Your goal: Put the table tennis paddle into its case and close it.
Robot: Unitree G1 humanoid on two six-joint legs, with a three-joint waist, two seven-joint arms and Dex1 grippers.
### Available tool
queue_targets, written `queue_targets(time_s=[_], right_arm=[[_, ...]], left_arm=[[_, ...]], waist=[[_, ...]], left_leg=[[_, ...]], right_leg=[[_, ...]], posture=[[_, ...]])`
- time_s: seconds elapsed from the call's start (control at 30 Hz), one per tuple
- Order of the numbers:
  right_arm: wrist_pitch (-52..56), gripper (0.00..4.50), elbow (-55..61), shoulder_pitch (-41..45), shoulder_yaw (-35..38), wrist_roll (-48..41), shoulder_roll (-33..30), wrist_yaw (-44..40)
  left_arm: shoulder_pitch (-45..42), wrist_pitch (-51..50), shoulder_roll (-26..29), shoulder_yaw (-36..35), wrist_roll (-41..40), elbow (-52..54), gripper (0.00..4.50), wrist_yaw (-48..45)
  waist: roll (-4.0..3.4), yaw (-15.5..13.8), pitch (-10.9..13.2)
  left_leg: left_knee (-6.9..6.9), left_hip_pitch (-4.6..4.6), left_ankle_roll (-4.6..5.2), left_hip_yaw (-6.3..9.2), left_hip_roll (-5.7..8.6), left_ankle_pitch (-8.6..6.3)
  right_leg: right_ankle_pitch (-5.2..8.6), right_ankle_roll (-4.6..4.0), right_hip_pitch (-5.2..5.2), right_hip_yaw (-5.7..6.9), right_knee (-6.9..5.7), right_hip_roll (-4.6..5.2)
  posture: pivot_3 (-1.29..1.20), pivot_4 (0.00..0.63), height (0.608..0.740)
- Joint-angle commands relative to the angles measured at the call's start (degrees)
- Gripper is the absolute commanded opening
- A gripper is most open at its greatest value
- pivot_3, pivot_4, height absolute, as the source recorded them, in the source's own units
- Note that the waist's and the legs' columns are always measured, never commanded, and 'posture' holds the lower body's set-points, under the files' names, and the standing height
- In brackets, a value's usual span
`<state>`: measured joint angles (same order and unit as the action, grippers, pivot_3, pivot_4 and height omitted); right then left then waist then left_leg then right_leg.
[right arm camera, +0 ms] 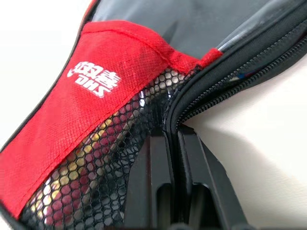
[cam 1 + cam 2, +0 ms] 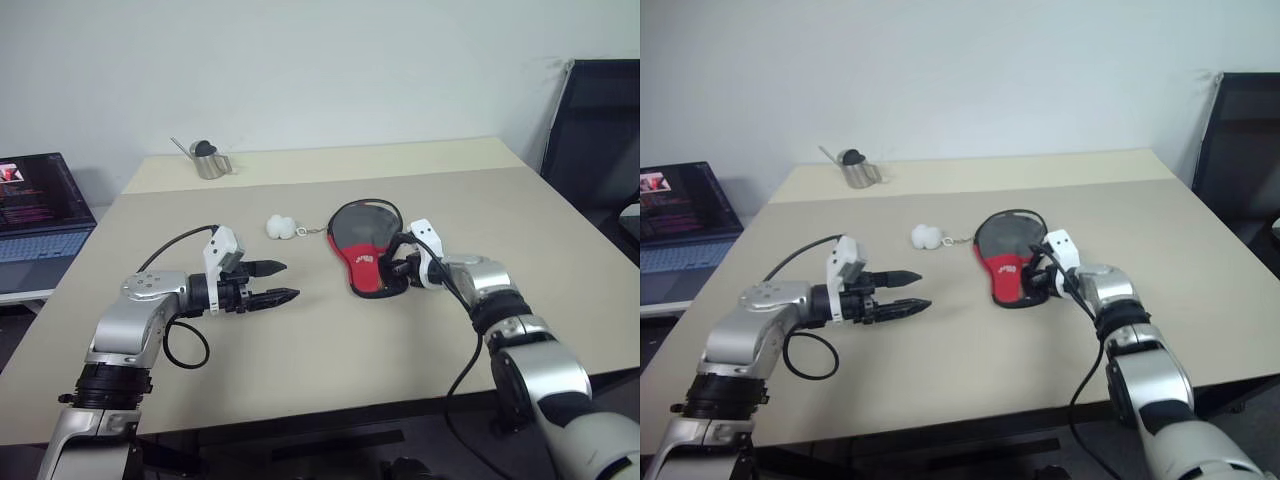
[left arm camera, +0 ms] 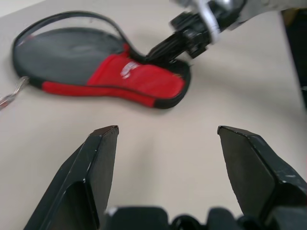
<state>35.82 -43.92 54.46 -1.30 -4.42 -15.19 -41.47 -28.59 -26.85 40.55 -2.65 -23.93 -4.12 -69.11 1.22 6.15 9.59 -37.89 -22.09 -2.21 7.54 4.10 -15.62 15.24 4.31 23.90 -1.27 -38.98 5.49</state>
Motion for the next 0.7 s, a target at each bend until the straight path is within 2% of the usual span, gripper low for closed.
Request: queue_targets(time_s=[0.03,0.37,0.7], right_arm=[[11.02,0.04,16.06,-5.48,-1.36,-3.53,-0.55,-1.78],[34.90,0.04,53.54,-22.98,-1.27,-11.13,-2.32,3.11],[50.30,0.04,73.49,-34.38,0.52,-16.09,3.83,11.57]], left_arm=[[1.84,-0.79,1.99,-0.33,-1.93,4.43,3.62,-1.93],[10.19,-3.10,4.84,1.51,-4.59,14.63,3.62,-5.15],[13.54,-4.69,5.58,3.22,-6.45,19.93,3.62,-5.39]], waist=[[0.00,-0.09,0.00],[-0.01,-1.48,0.01],[-0.01,-2.12,0.01]], left_leg=[[0.01,0.00,0.00,0.00,-0.01,0.00],[0.04,-0.07,0.21,0.00,-0.04,-0.14],[0.04,0.11,0.23,0.04,-0.11,-0.15]], right_leg=[[0.00,0.00,0.02,0.00,0.00,-0.01],[0.01,-0.02,0.08,-0.01,0.02,-0.03],[0.01,-0.04,-0.15,0.07,0.03,-0.11]], posture=[[0.00,0.150,0.740],[0.00,0.150,0.740],[0.00,0.150,0.740]])
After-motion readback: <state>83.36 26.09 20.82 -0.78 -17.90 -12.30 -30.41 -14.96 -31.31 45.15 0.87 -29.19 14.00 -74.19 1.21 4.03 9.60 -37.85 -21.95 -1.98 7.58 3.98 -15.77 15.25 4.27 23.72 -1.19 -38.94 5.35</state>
